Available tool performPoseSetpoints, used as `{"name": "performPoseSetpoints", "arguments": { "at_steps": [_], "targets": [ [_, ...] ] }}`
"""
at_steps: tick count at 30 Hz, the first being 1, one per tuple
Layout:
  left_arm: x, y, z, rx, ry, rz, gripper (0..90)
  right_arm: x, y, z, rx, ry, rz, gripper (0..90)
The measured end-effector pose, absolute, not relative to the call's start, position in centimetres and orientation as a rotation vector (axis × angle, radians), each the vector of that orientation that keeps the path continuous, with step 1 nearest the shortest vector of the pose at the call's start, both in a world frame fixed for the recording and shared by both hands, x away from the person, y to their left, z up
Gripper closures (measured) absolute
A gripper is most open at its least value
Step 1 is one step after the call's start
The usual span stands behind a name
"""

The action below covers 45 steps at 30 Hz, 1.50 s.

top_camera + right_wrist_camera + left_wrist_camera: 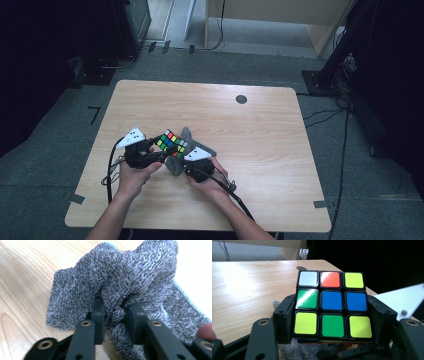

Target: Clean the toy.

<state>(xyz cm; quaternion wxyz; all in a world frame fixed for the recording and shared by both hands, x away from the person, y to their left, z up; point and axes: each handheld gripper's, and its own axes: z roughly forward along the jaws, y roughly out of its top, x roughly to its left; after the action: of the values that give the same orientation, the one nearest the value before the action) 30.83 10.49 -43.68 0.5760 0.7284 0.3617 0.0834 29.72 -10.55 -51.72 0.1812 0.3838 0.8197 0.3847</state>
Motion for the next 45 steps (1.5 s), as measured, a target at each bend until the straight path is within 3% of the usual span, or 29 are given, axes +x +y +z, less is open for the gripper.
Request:
{"name": "performPoseSetpoints", "arguments": {
  "at_steps": [9,18,26,36,45],
  "targets": [
    [30.3,9.7,-44.0,1.749,0.806,0.247,34.3,27.9,-16.0,-49.4,1.13,2.226,1.233,78.5],
    [29.2,6.8,-45.2,1.84,0.709,0.252,34.3,24.4,-21.1,-43.7,1.099,2.004,1.501,78.2],
    [27.5,3.9,-45.9,1.933,0.563,0.288,34.3,24.3,-20.0,-43.5,1.063,2.029,1.592,77.6],
    [26.9,4.8,-45.0,1.86,0.495,0.299,34.5,25.5,-21.0,-45.3,1.186,2.06,1.573,77.1],
    [26.7,4.1,-45.3,1.906,0.474,0.307,34.5,24.5,-20.7,-43.7,1.078,2.026,1.654,76.9]
  ]
}}
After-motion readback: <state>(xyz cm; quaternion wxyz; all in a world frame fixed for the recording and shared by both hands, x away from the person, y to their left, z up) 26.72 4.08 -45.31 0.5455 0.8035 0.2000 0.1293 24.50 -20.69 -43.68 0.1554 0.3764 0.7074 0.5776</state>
